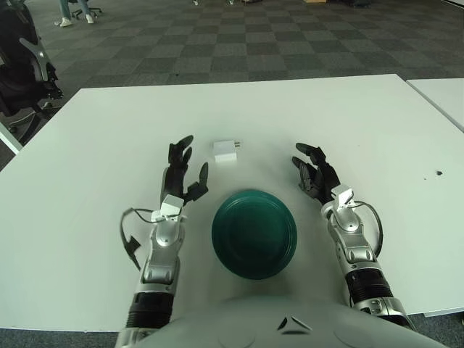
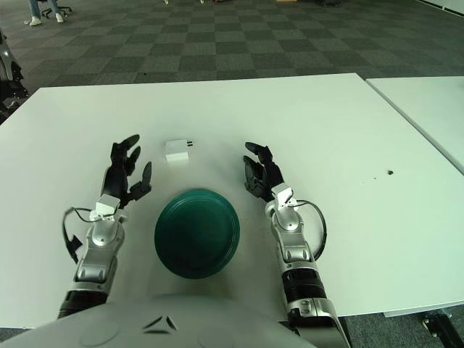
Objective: Put the charger into the plate.
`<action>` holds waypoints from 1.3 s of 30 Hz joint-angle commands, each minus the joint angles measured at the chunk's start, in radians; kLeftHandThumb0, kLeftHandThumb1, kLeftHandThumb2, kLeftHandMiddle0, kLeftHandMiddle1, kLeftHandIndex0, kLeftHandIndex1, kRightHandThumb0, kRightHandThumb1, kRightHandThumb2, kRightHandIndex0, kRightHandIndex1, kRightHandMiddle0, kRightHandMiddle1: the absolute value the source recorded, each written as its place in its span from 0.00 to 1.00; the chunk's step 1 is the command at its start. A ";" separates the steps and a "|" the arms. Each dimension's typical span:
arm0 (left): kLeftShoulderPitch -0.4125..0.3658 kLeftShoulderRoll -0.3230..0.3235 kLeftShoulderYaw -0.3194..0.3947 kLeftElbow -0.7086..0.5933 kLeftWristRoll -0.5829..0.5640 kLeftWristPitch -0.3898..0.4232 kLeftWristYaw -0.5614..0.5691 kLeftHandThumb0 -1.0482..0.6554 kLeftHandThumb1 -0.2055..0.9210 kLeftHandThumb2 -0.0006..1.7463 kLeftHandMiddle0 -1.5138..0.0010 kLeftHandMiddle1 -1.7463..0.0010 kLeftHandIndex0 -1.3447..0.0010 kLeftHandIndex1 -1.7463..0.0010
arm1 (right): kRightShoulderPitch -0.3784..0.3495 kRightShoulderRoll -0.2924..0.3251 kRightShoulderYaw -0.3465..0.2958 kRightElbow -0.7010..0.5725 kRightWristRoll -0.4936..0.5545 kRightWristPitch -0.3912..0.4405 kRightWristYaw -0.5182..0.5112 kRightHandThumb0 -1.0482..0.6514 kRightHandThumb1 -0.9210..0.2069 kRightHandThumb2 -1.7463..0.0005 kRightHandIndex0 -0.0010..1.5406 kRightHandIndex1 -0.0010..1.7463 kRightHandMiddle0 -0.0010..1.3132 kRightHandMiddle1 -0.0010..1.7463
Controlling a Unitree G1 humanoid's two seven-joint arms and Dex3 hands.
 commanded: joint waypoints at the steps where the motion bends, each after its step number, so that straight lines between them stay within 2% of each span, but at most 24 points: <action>1: -0.124 0.106 -0.002 0.056 0.137 0.009 0.053 0.09 1.00 0.35 0.82 0.99 1.00 0.65 | 0.021 0.004 0.003 0.055 -0.004 0.048 -0.001 0.26 0.00 0.57 0.33 0.01 0.00 0.45; 3: -0.164 0.143 -0.017 0.099 0.189 -0.010 0.080 0.06 1.00 0.35 0.81 0.99 1.00 0.64 | 0.020 0.006 0.004 0.059 -0.005 0.047 -0.003 0.26 0.00 0.57 0.33 0.01 0.00 0.45; 6: -0.217 0.213 -0.055 0.155 0.265 -0.041 0.098 0.02 1.00 0.37 0.78 0.98 0.99 0.48 | 0.021 0.005 0.007 0.059 -0.010 0.045 -0.006 0.27 0.00 0.57 0.32 0.01 0.00 0.45; 7: -0.228 0.228 -0.065 0.167 0.278 -0.045 0.096 0.01 1.00 0.37 0.78 0.98 0.99 0.46 | 0.020 0.005 0.007 0.062 -0.012 0.043 -0.007 0.27 0.00 0.57 0.32 0.01 0.00 0.45; 10: -0.289 0.296 -0.100 0.208 0.307 -0.050 0.041 0.00 1.00 0.38 0.77 0.98 0.95 0.39 | 0.021 0.002 0.013 0.064 -0.022 0.039 -0.012 0.26 0.00 0.57 0.32 0.01 0.00 0.45; 15: -0.364 0.350 -0.140 0.232 0.315 -0.020 -0.054 0.00 1.00 0.38 0.77 0.98 0.89 0.34 | 0.021 -0.005 0.020 0.067 -0.040 0.021 -0.015 0.26 0.00 0.56 0.32 0.01 0.00 0.45; 19: -0.436 0.365 -0.178 0.288 0.310 -0.024 -0.112 0.00 1.00 0.35 0.76 0.98 0.86 0.34 | 0.023 -0.014 0.027 0.071 -0.062 0.002 -0.022 0.26 0.00 0.56 0.33 0.01 0.00 0.46; 24: -0.590 0.356 -0.248 0.531 0.271 -0.095 -0.203 0.00 1.00 0.32 0.74 0.99 0.83 0.36 | 0.027 -0.018 0.032 0.075 -0.078 -0.005 -0.033 0.26 0.00 0.55 0.34 0.01 0.00 0.46; 32: -0.701 0.337 -0.293 0.766 0.183 -0.184 -0.335 0.00 1.00 0.35 0.75 0.99 0.84 0.40 | 0.026 -0.016 0.030 0.088 -0.066 -0.018 -0.028 0.27 0.00 0.57 0.37 0.02 0.00 0.48; 35: -0.727 0.331 -0.311 0.811 0.181 -0.201 -0.350 0.00 1.00 0.37 0.76 1.00 0.85 0.41 | 0.031 -0.016 0.031 0.088 -0.059 -0.026 -0.021 0.28 0.00 0.57 0.37 0.03 0.00 0.49; 39: -0.763 0.307 -0.324 0.856 0.147 -0.193 -0.428 0.00 1.00 0.39 0.77 1.00 0.87 0.43 | 0.032 -0.016 0.028 0.092 -0.047 -0.026 -0.010 0.29 0.00 0.59 0.37 0.03 0.00 0.49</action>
